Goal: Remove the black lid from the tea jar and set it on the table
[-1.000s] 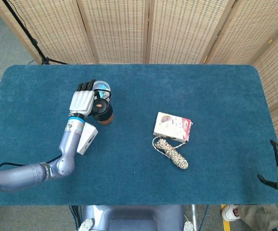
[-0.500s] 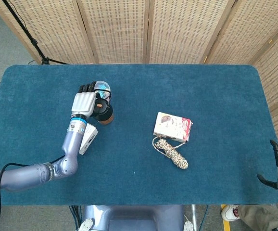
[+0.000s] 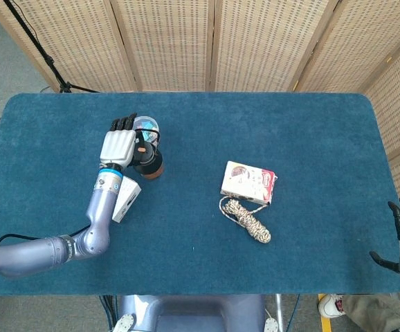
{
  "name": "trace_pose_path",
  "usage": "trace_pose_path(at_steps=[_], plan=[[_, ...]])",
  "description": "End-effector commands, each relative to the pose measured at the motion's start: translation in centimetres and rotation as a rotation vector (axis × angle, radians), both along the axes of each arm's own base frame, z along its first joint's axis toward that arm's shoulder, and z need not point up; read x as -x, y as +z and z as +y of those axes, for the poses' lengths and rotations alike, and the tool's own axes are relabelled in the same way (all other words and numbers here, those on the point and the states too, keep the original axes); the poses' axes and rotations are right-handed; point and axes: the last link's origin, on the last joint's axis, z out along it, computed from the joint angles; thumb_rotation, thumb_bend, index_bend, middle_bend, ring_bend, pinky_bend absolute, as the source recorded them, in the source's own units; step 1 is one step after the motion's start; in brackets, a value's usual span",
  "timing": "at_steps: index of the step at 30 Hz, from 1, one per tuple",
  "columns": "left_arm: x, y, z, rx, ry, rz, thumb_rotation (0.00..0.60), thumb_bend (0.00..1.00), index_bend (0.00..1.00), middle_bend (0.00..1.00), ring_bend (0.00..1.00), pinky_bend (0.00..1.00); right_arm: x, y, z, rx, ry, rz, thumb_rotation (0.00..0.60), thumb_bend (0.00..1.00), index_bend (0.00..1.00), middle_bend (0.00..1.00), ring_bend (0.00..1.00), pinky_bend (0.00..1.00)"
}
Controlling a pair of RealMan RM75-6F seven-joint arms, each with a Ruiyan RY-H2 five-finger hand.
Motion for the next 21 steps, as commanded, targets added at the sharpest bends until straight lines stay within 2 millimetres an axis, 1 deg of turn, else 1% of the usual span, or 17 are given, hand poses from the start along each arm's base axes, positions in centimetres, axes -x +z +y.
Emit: trace_pose_path(at_steps=[1,3,6,10,14,16,18,21], plan=[[-0.2,1.1,-0.3,-0.017,-0.015,-0.01,0.6,0.4,0.65,0.0,0.0,0.0,-0.1,0.0,0.1,0.0,0.002,-0.001,0.6,0.0,0.0,0.0,0.0,0.0],[-0.4,1.4,-0.7,-0.018,-0.031,-0.015,0.6,0.4,0.65,0.0,0.0,0.0,-0.1,0.0,0.1,0.0,0.003,-0.001,0.6,0.0,0.0,0.0,0.0,0.0],[-1.2,1.9,-2.1,0.003,-0.115,-0.016,0.6,0.4,0.65,0.0,0.0,0.0,-0.2,0.0,0.2,0.001,0.009,-0.002,0.6,0.0,0.0,0.0,0.0,0.0],[-2.1,1.8,-4.0,0.064,-0.223,-0.035,0.6,0.4,0.65,0.0,0.0,0.0,-0.3,0.1,0.3,0.002,0.011,-0.003,0.6,0.0,0.0,0.0,0.0,0.0],[-2.6,1.1,-6.5,0.143,-0.319,-0.042,0.6,0.4,0.65,0.0,0.0,0.0,-0.3,0.1,0.4,0.004,0.014,-0.004,0.6,0.0,0.0,0.0,0.0,0.0],[-2.5,0.7,-7.3,0.162,-0.34,-0.038,0.6,0.4,0.65,0.0,0.0,0.0,-0.3,0.2,0.4,0.004,0.014,-0.004,0.6,0.0,0.0,0.0,0.0,0.0],[-2.3,0.0,-8.7,0.195,-0.363,-0.035,0.6,0.4,0.65,0.0,0.0,0.0,-0.3,0.2,0.5,0.006,0.016,-0.005,0.6,0.0,0.0,0.0,0.0,0.0],[-2.1,-0.8,-9.9,0.223,-0.381,-0.038,0.6,0.4,0.65,0.0,0.0,0.0,-0.3,0.2,0.5,0.005,0.018,-0.007,0.6,0.0,0.0,0.0,0.0,0.0]])
